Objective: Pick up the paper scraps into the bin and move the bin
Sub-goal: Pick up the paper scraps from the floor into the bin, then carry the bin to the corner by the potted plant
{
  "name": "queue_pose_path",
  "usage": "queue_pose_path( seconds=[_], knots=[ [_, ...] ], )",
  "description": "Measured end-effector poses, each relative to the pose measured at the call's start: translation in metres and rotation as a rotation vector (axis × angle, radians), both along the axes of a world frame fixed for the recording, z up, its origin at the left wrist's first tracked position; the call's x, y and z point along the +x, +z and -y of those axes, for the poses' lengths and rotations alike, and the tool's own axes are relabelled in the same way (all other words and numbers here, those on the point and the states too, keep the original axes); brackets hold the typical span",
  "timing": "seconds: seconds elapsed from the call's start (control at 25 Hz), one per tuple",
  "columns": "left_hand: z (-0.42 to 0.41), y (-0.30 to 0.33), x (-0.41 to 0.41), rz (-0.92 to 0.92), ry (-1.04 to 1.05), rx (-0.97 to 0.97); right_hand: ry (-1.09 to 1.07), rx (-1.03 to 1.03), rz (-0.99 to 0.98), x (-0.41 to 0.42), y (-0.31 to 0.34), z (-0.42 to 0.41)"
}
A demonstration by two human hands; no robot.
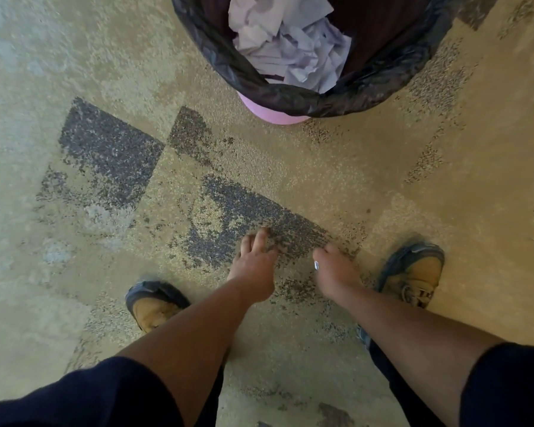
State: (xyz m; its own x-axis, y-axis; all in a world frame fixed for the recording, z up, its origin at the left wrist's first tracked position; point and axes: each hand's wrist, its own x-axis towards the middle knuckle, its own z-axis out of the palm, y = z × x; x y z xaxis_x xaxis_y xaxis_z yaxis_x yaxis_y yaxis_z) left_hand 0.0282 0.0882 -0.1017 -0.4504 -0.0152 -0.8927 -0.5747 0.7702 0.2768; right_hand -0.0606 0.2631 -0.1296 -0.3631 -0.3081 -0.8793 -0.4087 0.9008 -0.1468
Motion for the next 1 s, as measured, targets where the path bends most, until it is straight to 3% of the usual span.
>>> queue_pose_path(
  seconds=[0.08, 0.2, 0.32, 0.44, 0.64, 0.72, 0.88, 1.0],
  knots=[
    [0.001, 0.005, 0.001, 0.021, 0.008, 0.027, -0.011, -0.037, -0.014, -0.004, 0.000, 0.003],
    [0.012, 0.017, -0.013, -0.041, 0.152, 0.047, -0.190, -0.173, -0.056, -0.015, 0.021, 0.025],
    [0.032, 0.050, -0.046, -0.444, 0.470, 0.028, -0.424, -0.583, -0.129, -0.036, 0.077, 0.070],
    [0.062, 0.108, -0.097, -0.892, 0.660, -0.029, -0.527, -0.976, -0.343, -0.078, 0.145, 0.117],
    [0.105, 0.189, -0.166, -1.246, 0.796, -0.131, -0.478, -1.186, -0.550, -0.147, 0.219, 0.170],
    [0.120, 0.203, -0.185, -1.273, 0.792, -0.180, -0.453, -1.170, -0.587, -0.167, 0.229, 0.183],
    [0.141, 0.211, -0.210, -1.159, 0.751, -0.278, -0.381, -1.138, -0.655, -0.197, 0.236, 0.200],
    [0.156, 0.195, -0.214, -1.029, 0.713, -0.286, -0.300, -0.975, -0.608, -0.214, 0.227, 0.206]
  ],
)
